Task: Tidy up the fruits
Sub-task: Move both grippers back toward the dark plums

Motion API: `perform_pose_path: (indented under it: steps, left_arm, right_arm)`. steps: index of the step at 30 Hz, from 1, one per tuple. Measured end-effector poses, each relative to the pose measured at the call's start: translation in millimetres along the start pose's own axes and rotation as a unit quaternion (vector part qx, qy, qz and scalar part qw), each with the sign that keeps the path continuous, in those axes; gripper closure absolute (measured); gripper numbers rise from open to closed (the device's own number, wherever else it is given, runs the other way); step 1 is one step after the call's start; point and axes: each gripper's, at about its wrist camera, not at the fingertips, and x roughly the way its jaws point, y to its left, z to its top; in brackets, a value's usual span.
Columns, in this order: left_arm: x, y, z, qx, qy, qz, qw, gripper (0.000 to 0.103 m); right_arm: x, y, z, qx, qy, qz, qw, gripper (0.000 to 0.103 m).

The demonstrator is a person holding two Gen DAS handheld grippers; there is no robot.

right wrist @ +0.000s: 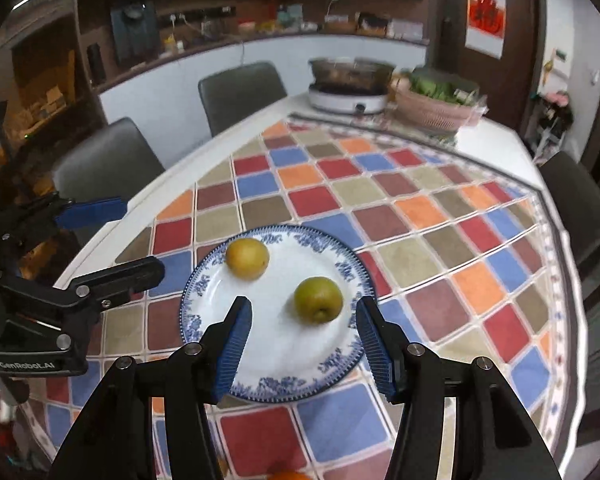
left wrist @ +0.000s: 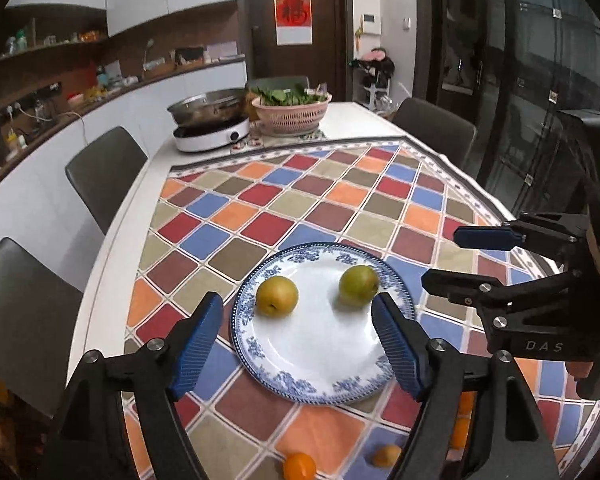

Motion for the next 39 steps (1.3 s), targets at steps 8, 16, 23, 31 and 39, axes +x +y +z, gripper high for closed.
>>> perform_pose_path:
  steps: [8, 16, 23, 31, 39]
  left_arm:
    - [-52.9, -32.0, -22.6, 0.027, -0.046, 0.015, 0.9985, 0.021]
    - [-91.5, -53.2, -47.3, 0.025, -0.071, 0.016, 0.9970, 0.017]
    - [-103.5, -69.6, -76.1, 0.021, -0.061, -0.002, 0.9979, 0.017]
    - [-101.0, -86.1, -105.9, 0.030, -0.055, -0.029, 0.9976, 0.017]
    - [-88.7, -103.4, -129.4, 0.080, -0.054, -0.039, 0.9945, 0.017]
  right_arm:
    - [-62.1, 11.8, -31.9, 0.002, -0.049, -0.019, 0.999, 0.041]
    - [-104.8, 20.5, -64.0, 0.008, -0.075, -0.029, 0.997, 0.041]
    - [-127.6, 26.1, -98.9, 0.018, -0.081, -0.039, 0.996, 0.041]
    - [-138.4, 32.9, -133.9, 0.011, -0.076, -0.055, 0.996, 0.041]
    - [-130.4, 31.3, -166.2, 0.018, -0.049, -0.054, 0.997, 0.041]
